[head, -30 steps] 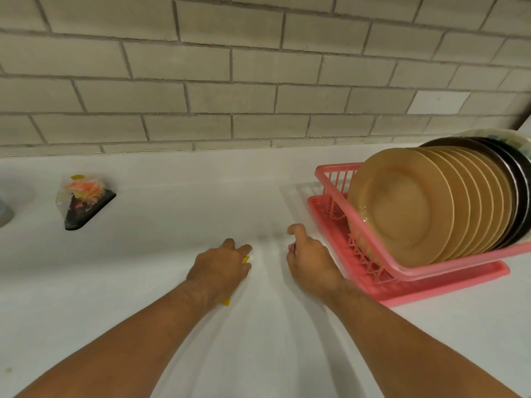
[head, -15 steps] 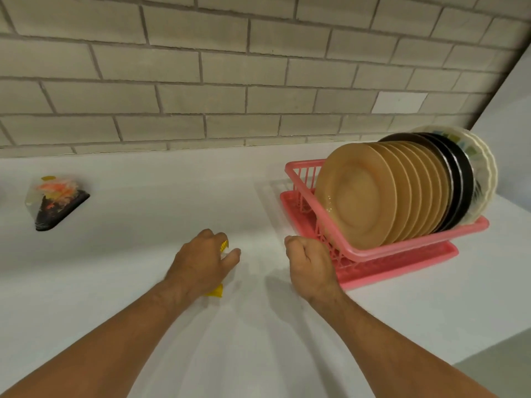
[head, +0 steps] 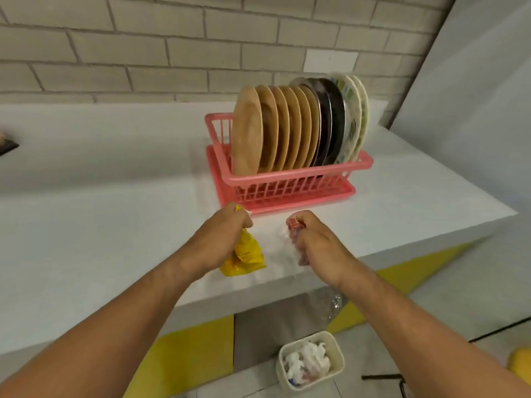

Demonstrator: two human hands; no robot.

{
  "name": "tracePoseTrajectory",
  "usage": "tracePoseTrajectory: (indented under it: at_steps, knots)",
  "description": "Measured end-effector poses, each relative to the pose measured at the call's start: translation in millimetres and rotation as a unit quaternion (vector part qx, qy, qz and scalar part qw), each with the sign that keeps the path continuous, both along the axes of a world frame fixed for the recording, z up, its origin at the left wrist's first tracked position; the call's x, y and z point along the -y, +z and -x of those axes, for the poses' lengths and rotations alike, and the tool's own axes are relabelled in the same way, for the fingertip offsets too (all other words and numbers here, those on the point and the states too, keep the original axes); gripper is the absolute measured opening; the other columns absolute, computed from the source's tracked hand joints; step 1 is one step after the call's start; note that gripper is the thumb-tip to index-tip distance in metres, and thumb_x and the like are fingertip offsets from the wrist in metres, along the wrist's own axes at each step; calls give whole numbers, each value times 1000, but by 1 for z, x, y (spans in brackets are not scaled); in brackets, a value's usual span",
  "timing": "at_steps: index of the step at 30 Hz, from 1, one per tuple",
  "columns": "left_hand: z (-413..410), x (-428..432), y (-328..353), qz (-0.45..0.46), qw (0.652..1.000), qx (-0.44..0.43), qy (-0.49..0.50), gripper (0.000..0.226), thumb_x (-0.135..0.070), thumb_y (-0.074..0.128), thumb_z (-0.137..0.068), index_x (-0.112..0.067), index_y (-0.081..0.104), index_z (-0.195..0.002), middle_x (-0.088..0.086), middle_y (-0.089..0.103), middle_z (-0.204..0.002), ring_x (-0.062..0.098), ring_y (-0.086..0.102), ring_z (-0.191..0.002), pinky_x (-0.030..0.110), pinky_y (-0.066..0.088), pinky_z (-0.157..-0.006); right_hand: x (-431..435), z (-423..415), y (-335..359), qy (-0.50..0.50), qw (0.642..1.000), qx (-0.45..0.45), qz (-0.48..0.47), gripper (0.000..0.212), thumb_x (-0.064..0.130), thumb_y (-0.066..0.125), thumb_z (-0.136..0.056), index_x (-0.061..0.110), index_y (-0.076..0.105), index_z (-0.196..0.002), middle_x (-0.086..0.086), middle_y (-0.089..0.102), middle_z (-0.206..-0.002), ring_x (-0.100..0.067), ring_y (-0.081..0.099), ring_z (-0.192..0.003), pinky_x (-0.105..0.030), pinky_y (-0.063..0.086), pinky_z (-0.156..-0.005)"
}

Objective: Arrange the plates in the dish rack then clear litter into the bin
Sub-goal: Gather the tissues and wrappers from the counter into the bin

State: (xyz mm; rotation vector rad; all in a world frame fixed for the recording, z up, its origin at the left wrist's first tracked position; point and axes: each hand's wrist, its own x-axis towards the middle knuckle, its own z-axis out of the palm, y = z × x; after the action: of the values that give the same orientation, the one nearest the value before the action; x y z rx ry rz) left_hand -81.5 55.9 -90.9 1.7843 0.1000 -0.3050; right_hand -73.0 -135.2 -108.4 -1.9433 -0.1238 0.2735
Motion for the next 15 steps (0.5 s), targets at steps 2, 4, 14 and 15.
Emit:
tracePoseTrajectory:
  at_steps: [2, 4, 14, 15]
  knots:
    - [11, 21, -2, 14, 1000, -24, -7, 29, -23, 48, -74, -6, 46, -96, 11, 61, -76, 20, 59, -67, 33, 48, -66, 27, 9, -11, -30, 999, -13, 11, 32, 23, 38, -69, 24, 52, -98, 2, 53, -84, -16, 49, -73, -38, 45, -68]
    - [22, 40, -4, -18, 999, -40, -27, 43, -19, 52, -59, -10, 45, -101, 10, 54, -88, 22, 56, -79, 36, 47, -73, 52, 17, -23, -59, 998, -11, 23, 28, 20, 42, -78, 28, 51, -103, 3, 54, -86, -16, 51, -73, -40, 48, -69]
    - [54, 118, -94, -250, 929, 117, -248, 46, -8, 43, -93, -19, 32, -137, 2, 34, -129, 17, 42, -119, 20, 33, -97, 154, 68, -102, -194, 976, -9, 97, 37, 21, 78, -80, 36, 53, -101, 2, 67, -98, -16, 67, -89, -46, 58, -80]
    - [60, 123, -109, -258, 928, 107, -247, 46, -9, 44, -93, -20, 34, -137, 1, 35, -129, 18, 44, -118, 21, 34, -99, 163, 73, -114, -217, 970, -20, 107, 35, 22, 80, -79, 34, 53, -97, 1, 67, -96, -17, 68, -86, -45, 58, -79]
